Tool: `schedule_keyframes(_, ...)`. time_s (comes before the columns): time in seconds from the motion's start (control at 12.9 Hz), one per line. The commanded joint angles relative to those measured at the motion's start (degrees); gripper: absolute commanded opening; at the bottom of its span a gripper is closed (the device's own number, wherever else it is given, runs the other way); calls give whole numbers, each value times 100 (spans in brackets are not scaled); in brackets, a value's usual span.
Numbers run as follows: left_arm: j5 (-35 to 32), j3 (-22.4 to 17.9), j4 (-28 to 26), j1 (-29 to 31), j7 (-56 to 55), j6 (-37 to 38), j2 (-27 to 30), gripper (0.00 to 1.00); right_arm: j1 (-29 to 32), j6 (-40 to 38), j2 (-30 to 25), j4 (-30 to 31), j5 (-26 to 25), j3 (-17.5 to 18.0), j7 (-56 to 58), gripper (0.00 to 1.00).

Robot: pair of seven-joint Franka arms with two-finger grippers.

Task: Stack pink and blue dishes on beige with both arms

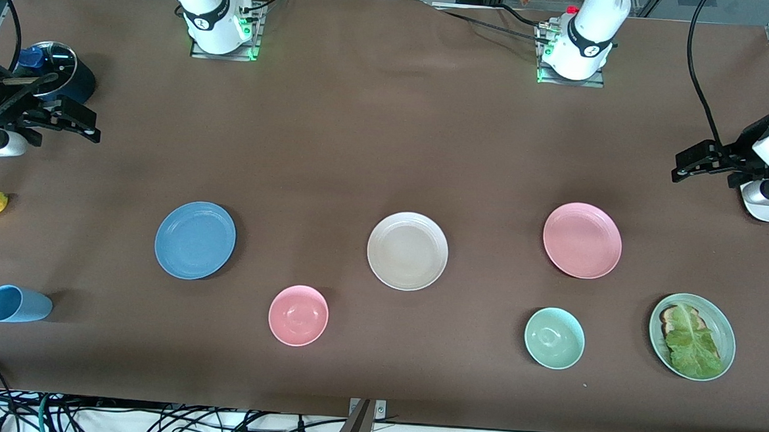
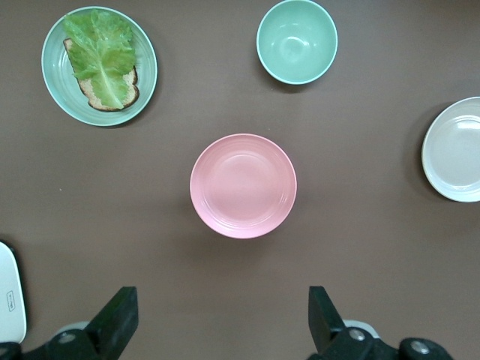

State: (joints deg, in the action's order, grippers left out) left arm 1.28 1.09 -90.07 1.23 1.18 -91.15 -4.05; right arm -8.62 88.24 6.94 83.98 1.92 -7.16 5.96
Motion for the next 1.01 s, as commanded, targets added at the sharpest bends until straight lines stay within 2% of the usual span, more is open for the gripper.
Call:
schedule_keyframes(0.0,48,-4,165,-9,49,54,-70,100,36,-87,-52,-66,115,39,55,100)
schedule_keyframes(0.93,57,-4,165,-9,49,54,-70,100,36,-96,-18,-75,107,48,107,100)
